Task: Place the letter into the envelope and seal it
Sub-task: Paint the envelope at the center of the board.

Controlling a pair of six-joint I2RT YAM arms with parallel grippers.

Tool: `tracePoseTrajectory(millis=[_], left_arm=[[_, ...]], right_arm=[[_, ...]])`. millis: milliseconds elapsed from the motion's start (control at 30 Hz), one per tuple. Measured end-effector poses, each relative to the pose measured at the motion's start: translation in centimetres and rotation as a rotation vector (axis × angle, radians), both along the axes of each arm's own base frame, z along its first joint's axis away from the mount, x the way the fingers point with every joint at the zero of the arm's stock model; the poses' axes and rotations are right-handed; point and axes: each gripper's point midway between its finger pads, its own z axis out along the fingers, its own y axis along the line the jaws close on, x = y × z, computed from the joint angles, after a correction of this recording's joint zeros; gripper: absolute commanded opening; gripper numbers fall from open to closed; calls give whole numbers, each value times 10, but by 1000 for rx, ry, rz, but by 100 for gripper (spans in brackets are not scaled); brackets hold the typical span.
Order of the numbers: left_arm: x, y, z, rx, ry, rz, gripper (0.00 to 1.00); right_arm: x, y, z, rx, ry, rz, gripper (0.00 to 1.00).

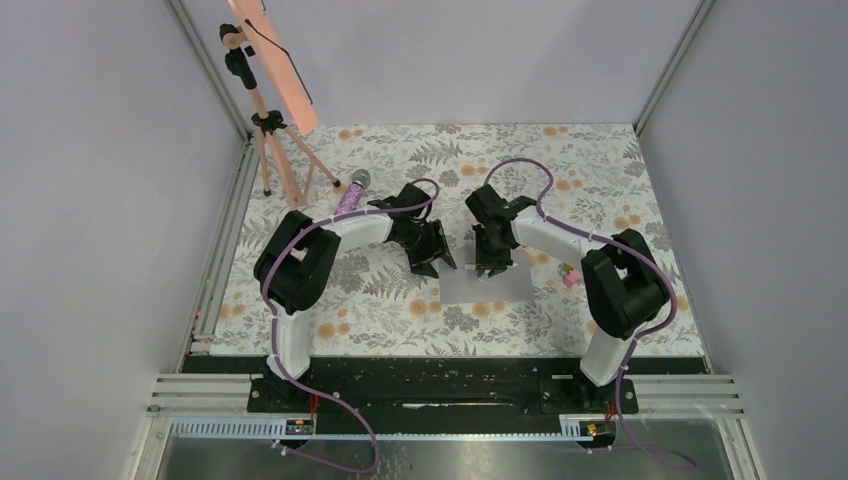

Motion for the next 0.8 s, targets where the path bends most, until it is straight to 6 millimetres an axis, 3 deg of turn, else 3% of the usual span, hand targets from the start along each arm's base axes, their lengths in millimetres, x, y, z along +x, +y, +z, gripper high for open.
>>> tracePoseTrajectory(millis=[367,500,800], left_arm=[[-2,-1,2,-32,-5,16,52],[-3,1,15,-81,-22,64,50],[30,-20,43,-257,-99,151,48]], right_arm=[[8,1,-4,-15,-11,-4,0],[8,1,-4,-14,-13,1,0],[8,2,-3,-4,-22,24,0]])
